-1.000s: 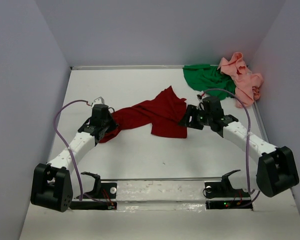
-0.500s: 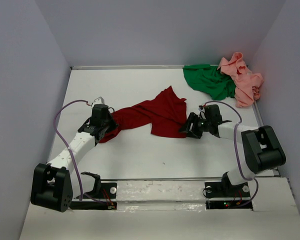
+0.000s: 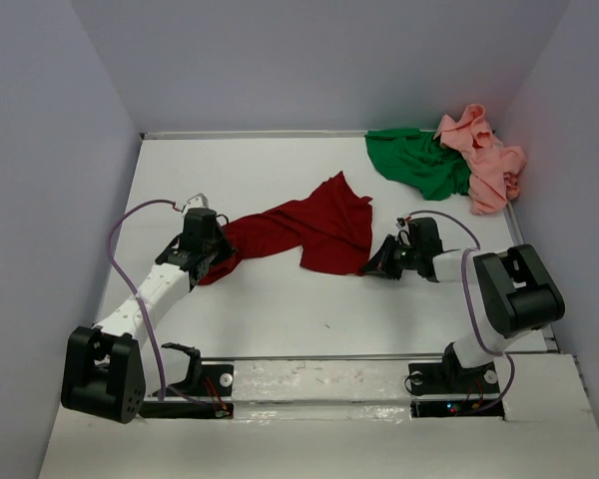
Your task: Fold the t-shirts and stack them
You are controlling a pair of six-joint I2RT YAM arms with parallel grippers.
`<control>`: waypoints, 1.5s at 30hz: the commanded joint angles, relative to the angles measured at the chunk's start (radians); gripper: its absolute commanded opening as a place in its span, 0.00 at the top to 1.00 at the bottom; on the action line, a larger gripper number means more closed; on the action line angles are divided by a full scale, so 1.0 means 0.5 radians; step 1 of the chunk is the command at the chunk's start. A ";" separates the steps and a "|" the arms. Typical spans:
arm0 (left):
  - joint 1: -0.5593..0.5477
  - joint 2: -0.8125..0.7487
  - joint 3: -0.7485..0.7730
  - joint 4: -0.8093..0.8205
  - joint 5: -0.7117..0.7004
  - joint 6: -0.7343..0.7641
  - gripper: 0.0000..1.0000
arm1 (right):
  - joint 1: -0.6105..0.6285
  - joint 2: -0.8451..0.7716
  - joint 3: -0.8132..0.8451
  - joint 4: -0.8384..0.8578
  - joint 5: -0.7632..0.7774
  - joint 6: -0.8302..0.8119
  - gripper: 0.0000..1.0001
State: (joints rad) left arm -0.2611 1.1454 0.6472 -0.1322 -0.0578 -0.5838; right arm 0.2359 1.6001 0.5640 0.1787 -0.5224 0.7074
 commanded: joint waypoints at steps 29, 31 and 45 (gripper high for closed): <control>-0.009 -0.039 0.053 -0.042 -0.121 0.036 0.95 | -0.411 -0.534 1.182 -1.084 0.327 -0.350 1.00; -0.005 -0.045 0.046 -0.042 -0.115 0.036 0.95 | -0.456 -0.531 1.249 -1.112 0.348 -0.350 1.00; -0.009 0.026 0.062 -0.036 -0.065 0.048 0.95 | -0.512 -0.583 1.351 -1.284 0.330 -0.412 1.00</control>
State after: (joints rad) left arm -0.2611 1.1553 0.6476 -0.1513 -0.0868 -0.5789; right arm -0.0135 1.3373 1.1889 -0.4381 -0.3477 0.5282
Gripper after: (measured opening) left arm 0.055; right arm 0.016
